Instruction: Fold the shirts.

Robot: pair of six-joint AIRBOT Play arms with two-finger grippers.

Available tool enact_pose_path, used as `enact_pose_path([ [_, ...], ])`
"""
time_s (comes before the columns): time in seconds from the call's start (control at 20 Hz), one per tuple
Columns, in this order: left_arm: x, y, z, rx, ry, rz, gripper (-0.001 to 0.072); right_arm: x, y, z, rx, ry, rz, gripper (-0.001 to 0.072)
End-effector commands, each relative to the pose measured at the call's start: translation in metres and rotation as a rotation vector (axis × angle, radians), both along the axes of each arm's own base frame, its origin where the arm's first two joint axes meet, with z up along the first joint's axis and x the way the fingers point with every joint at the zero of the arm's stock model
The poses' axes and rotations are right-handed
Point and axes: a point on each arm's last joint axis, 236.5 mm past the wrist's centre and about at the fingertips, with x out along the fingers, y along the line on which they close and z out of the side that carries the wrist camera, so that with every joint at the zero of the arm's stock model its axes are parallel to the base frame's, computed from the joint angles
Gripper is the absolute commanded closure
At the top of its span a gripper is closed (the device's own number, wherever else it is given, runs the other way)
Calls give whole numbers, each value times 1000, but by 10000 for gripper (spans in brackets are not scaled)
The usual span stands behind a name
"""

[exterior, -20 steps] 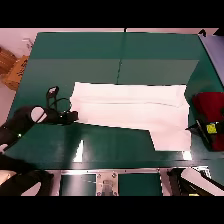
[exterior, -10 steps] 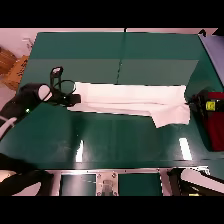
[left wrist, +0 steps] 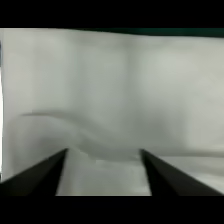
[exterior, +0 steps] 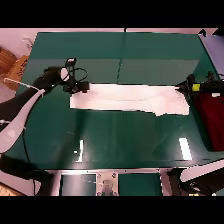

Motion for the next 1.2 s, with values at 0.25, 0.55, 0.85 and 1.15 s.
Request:
enact_pose_path([
  [0.25,50,87,46,27,-33,151,110,2,-43,11,-57,-106,132,169],
  [0.55,23,112,44,23,113,184,110,-44,-52,6,-41,-56,271,170],
  [0.85,22,72,54,-141,120,130,110,-53,-63,-5,-90,-10,279,170],
  [1.15,23,69,55,-156,116,126,110,-68,-46,-2,-45,2,368,172],
])
